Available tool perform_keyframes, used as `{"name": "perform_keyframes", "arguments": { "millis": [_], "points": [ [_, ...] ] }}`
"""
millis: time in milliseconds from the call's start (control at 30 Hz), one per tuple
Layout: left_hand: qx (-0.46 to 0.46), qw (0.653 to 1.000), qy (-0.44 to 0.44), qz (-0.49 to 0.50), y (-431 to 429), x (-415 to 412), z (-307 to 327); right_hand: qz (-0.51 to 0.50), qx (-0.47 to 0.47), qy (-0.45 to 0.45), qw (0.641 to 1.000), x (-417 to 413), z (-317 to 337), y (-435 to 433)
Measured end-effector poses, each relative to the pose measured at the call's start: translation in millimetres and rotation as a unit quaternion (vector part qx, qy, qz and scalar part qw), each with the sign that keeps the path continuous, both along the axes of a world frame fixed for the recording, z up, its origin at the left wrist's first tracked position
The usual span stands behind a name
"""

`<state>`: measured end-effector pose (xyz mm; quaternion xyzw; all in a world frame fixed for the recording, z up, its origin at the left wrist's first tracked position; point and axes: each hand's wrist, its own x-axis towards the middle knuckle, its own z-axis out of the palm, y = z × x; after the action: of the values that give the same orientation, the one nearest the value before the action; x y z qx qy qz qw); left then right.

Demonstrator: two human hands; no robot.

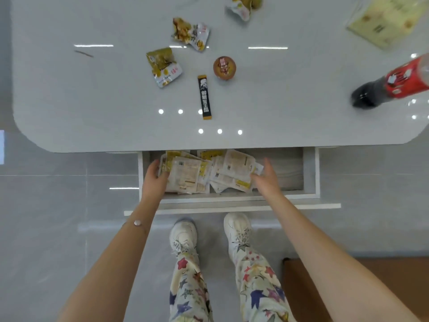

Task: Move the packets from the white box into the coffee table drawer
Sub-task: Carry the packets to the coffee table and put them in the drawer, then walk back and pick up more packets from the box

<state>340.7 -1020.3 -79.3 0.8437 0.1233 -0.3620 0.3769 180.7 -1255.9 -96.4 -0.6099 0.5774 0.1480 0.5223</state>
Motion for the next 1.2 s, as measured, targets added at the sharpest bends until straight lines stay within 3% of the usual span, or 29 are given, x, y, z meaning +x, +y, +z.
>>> {"name": "perform_keyframes", "arguments": {
  "millis": [133, 233, 433, 700, 1200],
  "points": [
    [-0.022, 1.0, -0.007, -0.016, -1.7, -6.5, 79.7, 0.108, -0.042, -0.035, 0.993, 5.2, 83.2, 6.1],
    [-0.015, 0.995, -0.072, -0.065, -0.8, -15.2, 147.5, 0.204, -0.093, -0.041, 0.974, 11.1, 154.1, 12.6],
    [0.093, 0.958, -0.195, -0.189, 22.6, -34.5, 274.6, 0.353, -0.179, -0.05, 0.917, 31.2, 294.8, 37.7],
    [0.218, 0.911, -0.298, -0.183, 95.4, -52.8, 404.9, 0.584, -0.301, -0.108, 0.746, 72.8, 434.2, 123.9],
    [0.382, 0.88, -0.265, 0.098, 406.4, -145.4, 492.2, 0.781, -0.333, -0.256, 0.461, 124.3, 528.4, 455.0]
  ]
}}
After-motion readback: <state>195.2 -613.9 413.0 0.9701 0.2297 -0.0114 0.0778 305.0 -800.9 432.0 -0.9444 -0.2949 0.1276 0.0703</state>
